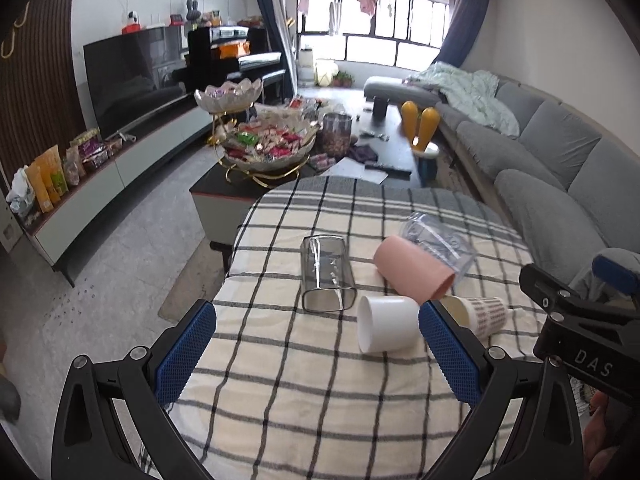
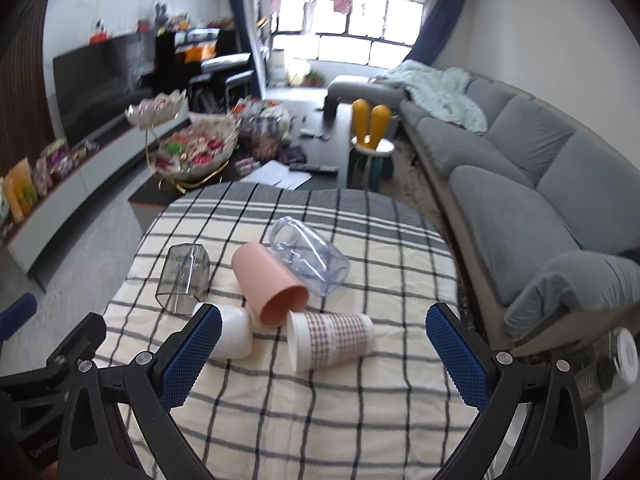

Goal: Flip cup upside down
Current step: 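Move the right tool down to the pink cup and close around it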

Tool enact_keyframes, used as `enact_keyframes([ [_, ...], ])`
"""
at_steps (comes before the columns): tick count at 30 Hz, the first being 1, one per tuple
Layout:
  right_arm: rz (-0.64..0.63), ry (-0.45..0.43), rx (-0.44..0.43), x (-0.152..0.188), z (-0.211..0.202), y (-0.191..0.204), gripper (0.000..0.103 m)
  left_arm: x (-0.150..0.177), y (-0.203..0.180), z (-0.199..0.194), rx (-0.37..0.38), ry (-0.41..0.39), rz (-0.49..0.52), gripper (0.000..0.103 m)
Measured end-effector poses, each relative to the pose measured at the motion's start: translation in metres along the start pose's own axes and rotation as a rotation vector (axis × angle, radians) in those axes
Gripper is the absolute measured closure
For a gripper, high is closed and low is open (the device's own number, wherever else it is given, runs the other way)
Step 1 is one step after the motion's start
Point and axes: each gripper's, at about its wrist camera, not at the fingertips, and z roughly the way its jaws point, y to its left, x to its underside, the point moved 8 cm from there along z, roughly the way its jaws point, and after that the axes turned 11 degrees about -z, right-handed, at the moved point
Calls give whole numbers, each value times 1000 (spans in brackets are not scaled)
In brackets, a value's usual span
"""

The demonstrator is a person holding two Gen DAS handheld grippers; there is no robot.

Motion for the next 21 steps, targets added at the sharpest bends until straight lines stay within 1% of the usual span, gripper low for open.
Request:
enact_keyframes([
  [4, -58, 88, -66, -14, 42, 13, 1, -5, 5, 30, -53, 60, -11, 0],
  [5, -71, 120, -90, -17, 54, 16, 1, -5, 7, 40, -77, 91, -13, 0],
  [9, -130, 216, -155, -28, 89, 27, 1, -7, 13, 61, -135, 147, -29, 0],
  [12, -203, 309, -214, -37, 117, 41, 5, -9, 19, 76, -172, 191, -55, 0],
  [13, -221, 336, -227, -39, 124, 45, 8, -10, 20, 78, -180, 203, -62, 0],
  [16, -295, 459, -292, -39, 150, 59, 15, -12, 22, 89, -206, 238, -86, 0],
  [17, -325, 513, -309, -36, 159, 64, 16, -12, 22, 93, -214, 249, -94, 0],
  [21, -391, 640, -333, -26, 182, 74, 17, -15, 20, 107, -202, 296, -129, 0],
])
